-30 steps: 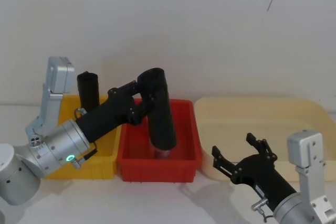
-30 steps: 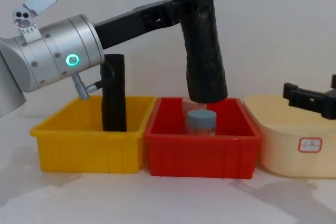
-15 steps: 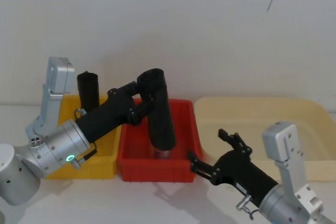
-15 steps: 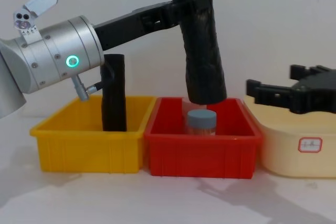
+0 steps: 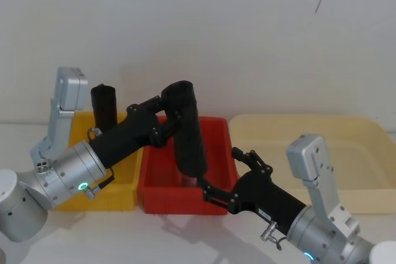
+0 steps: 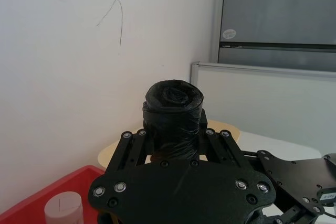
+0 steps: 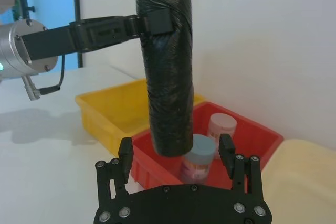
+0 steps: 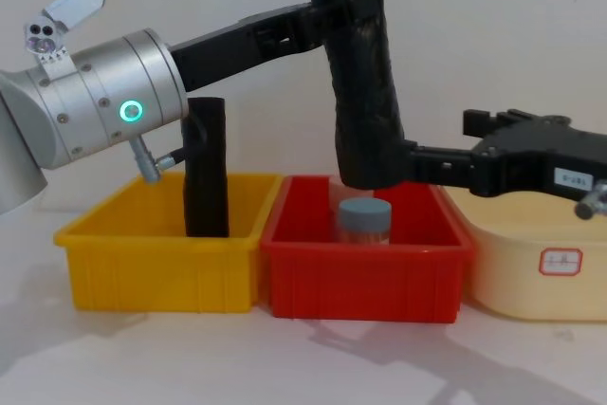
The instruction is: Pick up the garbage bag with the one hand and transfer it to the other hand.
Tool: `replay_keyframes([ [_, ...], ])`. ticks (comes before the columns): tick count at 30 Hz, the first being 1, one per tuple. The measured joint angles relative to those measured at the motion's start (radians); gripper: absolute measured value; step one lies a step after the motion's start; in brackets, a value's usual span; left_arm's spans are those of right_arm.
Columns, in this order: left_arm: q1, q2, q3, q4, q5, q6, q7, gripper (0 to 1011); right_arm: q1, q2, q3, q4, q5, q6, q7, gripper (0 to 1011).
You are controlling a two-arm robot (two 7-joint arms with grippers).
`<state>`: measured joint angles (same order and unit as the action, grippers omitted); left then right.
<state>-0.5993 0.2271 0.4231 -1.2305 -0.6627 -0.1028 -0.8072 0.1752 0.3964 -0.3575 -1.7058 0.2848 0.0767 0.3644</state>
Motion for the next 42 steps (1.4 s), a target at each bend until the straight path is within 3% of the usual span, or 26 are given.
replay_keyframes([
  [24, 0.0, 0.0, 0.0, 0.001, 0.0, 0.0, 0.0, 405, 0.13, -0.057, -0.057, 0.157, 0.03, -0.084, 0.065, 1000],
  [42, 0.0, 0.0, 0.0, 0.001, 0.0, 0.0, 0.0, 405, 0.213, -0.092, -0.095, 0.263, 0.004, -0.1, 0.078, 1001],
])
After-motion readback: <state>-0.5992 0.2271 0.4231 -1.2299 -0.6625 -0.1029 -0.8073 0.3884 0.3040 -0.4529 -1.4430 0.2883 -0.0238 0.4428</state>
